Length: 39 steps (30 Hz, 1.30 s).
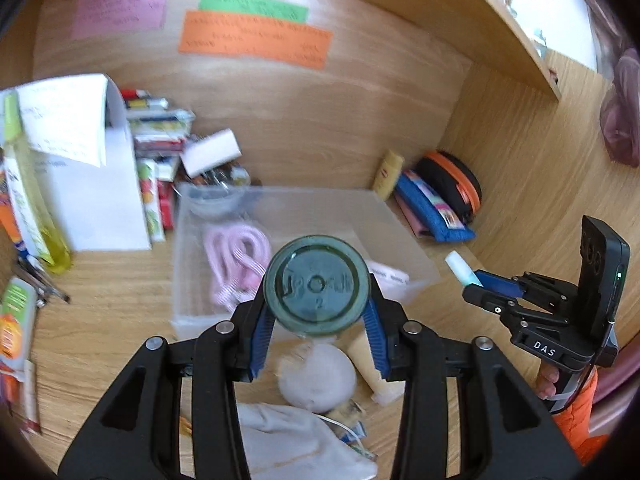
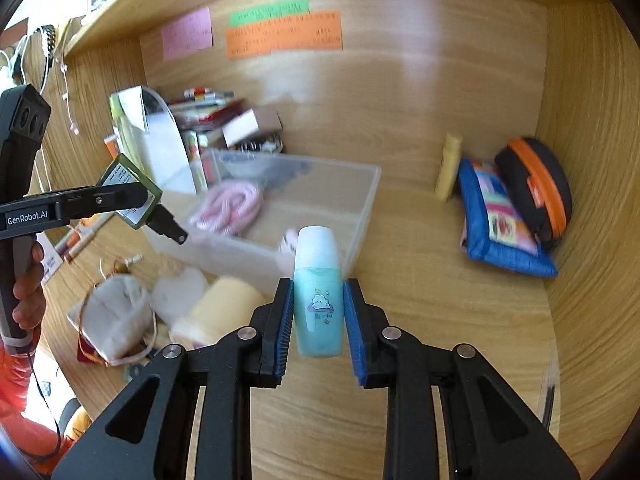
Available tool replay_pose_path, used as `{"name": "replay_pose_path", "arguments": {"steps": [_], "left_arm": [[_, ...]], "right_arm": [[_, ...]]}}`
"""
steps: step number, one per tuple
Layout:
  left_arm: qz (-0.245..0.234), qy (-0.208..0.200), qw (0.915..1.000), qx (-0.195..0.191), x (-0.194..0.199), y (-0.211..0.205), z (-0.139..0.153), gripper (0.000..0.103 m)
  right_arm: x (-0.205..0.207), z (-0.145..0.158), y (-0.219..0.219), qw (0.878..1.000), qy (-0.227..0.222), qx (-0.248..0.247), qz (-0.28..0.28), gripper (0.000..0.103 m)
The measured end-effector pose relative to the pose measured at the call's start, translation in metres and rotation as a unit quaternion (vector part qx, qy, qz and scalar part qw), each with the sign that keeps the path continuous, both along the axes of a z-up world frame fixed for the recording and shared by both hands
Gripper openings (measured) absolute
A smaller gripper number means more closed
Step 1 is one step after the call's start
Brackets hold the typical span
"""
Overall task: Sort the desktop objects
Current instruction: 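Lower the green bottle and teal bottle into the clear box and release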
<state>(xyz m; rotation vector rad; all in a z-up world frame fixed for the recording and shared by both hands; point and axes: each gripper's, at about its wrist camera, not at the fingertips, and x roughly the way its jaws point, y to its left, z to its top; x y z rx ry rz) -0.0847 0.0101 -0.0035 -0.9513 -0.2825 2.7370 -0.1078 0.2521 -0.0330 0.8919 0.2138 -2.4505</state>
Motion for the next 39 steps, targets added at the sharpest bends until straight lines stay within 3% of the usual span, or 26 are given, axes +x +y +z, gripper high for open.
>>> {"name": "replay_pose_path", "arguments": {"steps": [7,19,29,39], "left_arm": [[0.032,0.016,0.9993,0.014,-0.007,-0.032,0.014,0.041],[0.049,0.009,0.9987,0.009,-0.041,-0.055,0.006,0.041],[0.034,-0.035,0.9988,0.0,-0.077,-0.045,-0.024,0.041],[0.021,-0.063,0.9978,-0.003,-0.107,-0.035,-0.041,0.041]], "right_arm": [[-0.016,0.018,-0.023,1.0,0.021,-0.011,0.019,0.023],[-0.053,0.027,-0.068,0.999,0.021,-0.022,0.04,0.023],[-0.092,0.012,-0.101,0.999,-0.01,-0.007,0.049,0.023],[-0.107,-0.013,-0.106,0.998,-0.05,-0.011,0.048,0.023]]}}
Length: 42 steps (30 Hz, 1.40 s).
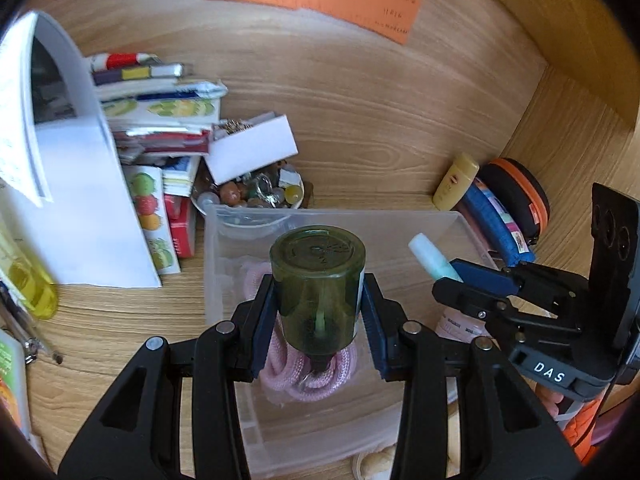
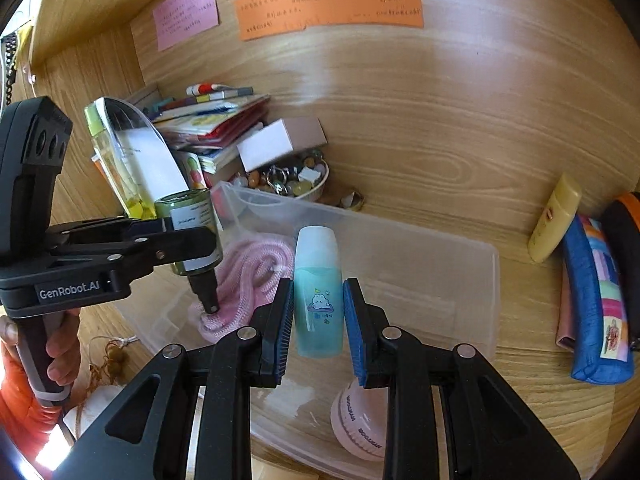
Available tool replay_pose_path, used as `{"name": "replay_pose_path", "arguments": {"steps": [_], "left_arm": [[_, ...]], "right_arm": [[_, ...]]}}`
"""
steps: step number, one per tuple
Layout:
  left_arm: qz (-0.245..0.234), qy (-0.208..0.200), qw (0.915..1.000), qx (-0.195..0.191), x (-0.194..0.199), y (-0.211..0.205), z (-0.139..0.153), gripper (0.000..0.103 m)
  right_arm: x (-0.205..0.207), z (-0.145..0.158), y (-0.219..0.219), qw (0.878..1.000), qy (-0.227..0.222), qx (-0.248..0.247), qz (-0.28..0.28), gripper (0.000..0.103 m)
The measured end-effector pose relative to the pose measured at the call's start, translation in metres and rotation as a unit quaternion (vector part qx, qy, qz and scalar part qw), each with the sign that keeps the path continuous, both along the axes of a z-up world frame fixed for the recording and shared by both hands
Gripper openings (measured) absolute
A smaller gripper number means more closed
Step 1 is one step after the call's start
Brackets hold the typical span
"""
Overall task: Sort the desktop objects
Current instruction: 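Lower the green bottle and teal bottle into the clear box and release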
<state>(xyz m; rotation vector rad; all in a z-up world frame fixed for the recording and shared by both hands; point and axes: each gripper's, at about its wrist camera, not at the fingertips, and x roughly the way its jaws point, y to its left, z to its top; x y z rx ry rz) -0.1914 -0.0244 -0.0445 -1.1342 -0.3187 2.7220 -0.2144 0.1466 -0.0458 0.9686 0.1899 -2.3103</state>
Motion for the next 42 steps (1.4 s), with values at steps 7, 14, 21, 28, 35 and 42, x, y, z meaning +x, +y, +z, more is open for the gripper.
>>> {"name": "replay_pose_path", "arguments": {"steps": [7,14,21,28,35,42], "left_arm": [[-0.005,-0.009,0.9999,0.008,-0.007,0.002,-0.002,0.041],[-0.016,-0.022,0.9996,-0.003,-0.013,0.009,-0.011,0.041],[-0.016,-0.018,0.9997,-0.009,-0.008,0.007,-0.012,0.041],[-0.007,-0.007,0.9998,-0.016,-0.001,0.006,-0.005,0.042],[-0.002,0.025,0.9993,-0.028,0.012,0.004,0.013,0.059],[0.013,0.072,0.9968,-0.034,0.042,-0.005,0.044,0.088]], "right_arm": [[-0.009,-0.014,0.0,1.0,-0.017,0.017,-0.012,0.023],[-0.01,-0.022,-0.005,0.999,-0.02,0.036,-0.013,0.023],[-0.011,-0.027,-0.011,0.998,-0.022,0.052,-0.012,0.023],[-0.007,-0.021,-0.011,0.999,-0.007,0.049,-0.01,0.023],[-0.001,-0.006,-0.006,0.999,0.013,0.025,-0.021,0.048],[0.016,0.028,0.009,0.997,0.066,0.001,-0.043,0.079]]}}
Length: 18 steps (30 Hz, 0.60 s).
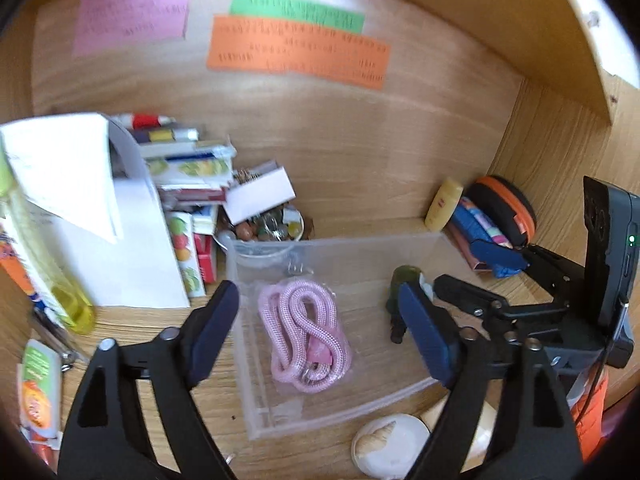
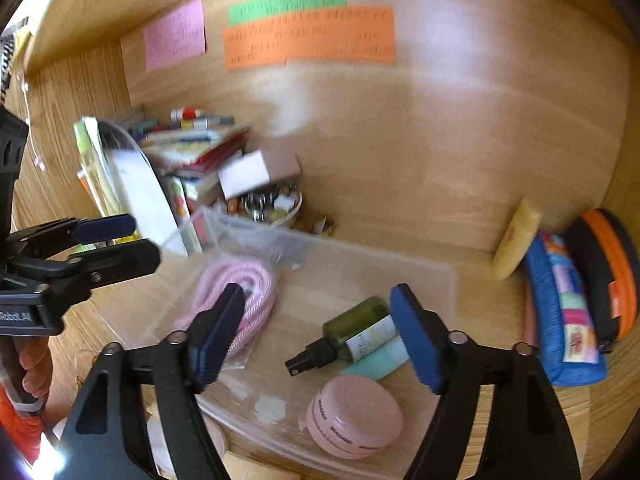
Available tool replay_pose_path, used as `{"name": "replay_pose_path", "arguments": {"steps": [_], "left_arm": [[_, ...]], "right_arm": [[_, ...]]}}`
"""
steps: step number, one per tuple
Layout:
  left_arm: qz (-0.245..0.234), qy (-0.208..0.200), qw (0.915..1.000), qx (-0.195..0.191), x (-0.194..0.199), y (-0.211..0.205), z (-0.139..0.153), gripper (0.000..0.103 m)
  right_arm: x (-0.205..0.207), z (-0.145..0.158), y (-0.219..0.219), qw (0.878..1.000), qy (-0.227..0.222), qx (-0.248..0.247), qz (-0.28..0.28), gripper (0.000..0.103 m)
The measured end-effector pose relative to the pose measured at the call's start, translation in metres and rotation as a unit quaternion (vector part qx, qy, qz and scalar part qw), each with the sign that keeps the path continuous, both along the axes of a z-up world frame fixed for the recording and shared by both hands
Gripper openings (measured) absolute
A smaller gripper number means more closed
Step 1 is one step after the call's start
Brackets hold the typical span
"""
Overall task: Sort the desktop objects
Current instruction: 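Lower the green bottle and teal bottle into the clear box and release, then grasp the cream round tub with the right tool while the left tool grasps the gourd ornament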
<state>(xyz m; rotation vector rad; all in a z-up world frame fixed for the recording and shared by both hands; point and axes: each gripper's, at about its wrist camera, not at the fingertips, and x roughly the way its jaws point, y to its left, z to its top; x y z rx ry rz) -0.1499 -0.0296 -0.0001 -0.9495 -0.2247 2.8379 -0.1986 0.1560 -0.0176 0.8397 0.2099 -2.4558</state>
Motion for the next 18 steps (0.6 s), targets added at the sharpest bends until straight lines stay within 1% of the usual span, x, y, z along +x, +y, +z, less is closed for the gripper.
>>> {"name": "replay_pose_path", "arguments": {"steps": [1,3,8,12,18], "left_arm": [[0.005,0.007,1.0,-0.001,0.005,-0.002,0.004,0.092],[0.015,0.019,0.9997,-0.007,0.018,-0.005,0.013,0.095],[0.037,0.037,0.9984,-0.019,0.046,-0.016,0.026,0.097],[0.053,0.034,0.9976,-0.029,0.067,-0.024,0.027,0.097],[0.073,0.015,0.9965,-0.038,0.09,-0.037,0.017,0.097]], "right_arm": [[0.003,0.004,0.002,1.0,0.005,-0.004,0.0,0.082],[0.011,0.014,0.006,1.0,0.016,-0.013,0.0,0.085],[0.035,0.027,0.016,0.999,0.033,-0.024,0.0,0.091],[0.052,0.026,0.021,0.999,0.036,-0.027,-0.001,0.096],[0.074,0.018,0.027,0.999,0.032,-0.022,-0.003,0.096]]}}
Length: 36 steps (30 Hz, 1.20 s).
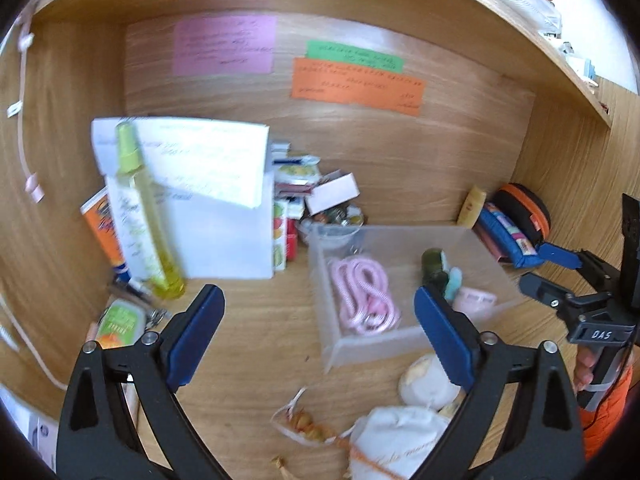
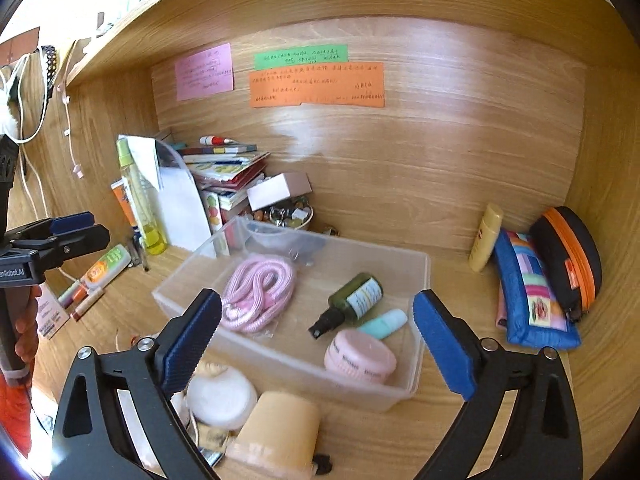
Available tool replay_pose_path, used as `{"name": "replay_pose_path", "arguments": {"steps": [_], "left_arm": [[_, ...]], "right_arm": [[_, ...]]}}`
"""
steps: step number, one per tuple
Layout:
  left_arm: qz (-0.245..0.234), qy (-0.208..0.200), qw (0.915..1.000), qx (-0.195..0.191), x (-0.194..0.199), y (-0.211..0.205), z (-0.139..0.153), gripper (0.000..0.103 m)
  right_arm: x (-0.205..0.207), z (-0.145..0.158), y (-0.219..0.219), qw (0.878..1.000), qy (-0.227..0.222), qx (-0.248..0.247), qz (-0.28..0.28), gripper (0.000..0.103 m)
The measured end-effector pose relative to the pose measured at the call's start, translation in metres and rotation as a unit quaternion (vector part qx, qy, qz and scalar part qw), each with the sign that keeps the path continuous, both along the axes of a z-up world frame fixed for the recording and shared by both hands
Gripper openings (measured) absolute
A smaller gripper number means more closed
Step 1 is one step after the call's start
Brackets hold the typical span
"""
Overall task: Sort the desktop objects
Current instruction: 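Grasp the cream round tub with the right tool while the left tool grasps the gourd ornament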
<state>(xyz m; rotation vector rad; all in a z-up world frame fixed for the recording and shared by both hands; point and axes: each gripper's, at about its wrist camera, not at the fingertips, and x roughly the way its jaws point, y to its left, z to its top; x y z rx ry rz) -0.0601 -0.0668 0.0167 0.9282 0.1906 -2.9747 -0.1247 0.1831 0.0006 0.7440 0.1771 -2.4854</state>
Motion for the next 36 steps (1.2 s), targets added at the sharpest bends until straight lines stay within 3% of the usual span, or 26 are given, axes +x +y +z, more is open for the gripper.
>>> {"name": "replay_pose_path", "arguments": {"steps": [7,12,14,16,19,36], "left_arm": [[0.003,-0.031,0.9991,0.031,0.016,-0.01,-0.019,0.097],[-0.029,-0.05,0.9972,0.046,0.017,-0.001,-0.039,0.096],[-0.048,-0.065,0.995,0.06,0.014,0.004,-0.051,0.091],[-0.06,-0.084,0.9924,0.066,0.009,0.009,-0.061,0.065],[-0.067,-0.11,0.9889,0.075,0.004,0.013,-0.077,0.057],[-0.04,-0.159,0.9832,0.081,0.023,0.002,-0.105,0.055]], "right_arm": [[0.018,-0.012,0.004,1.0,-0.012,0.01,0.0,0.096],[0.025,-0.026,0.006,0.999,-0.03,0.015,0.002,0.096],[0.027,-0.032,0.006,0.999,-0.038,0.015,0.003,0.096],[0.028,-0.038,0.006,0.999,-0.046,0.017,0.006,0.096],[0.031,-0.049,0.005,0.998,-0.063,0.022,0.011,0.096],[0.042,-0.097,-0.002,0.991,-0.12,0.058,0.013,0.096]]}}
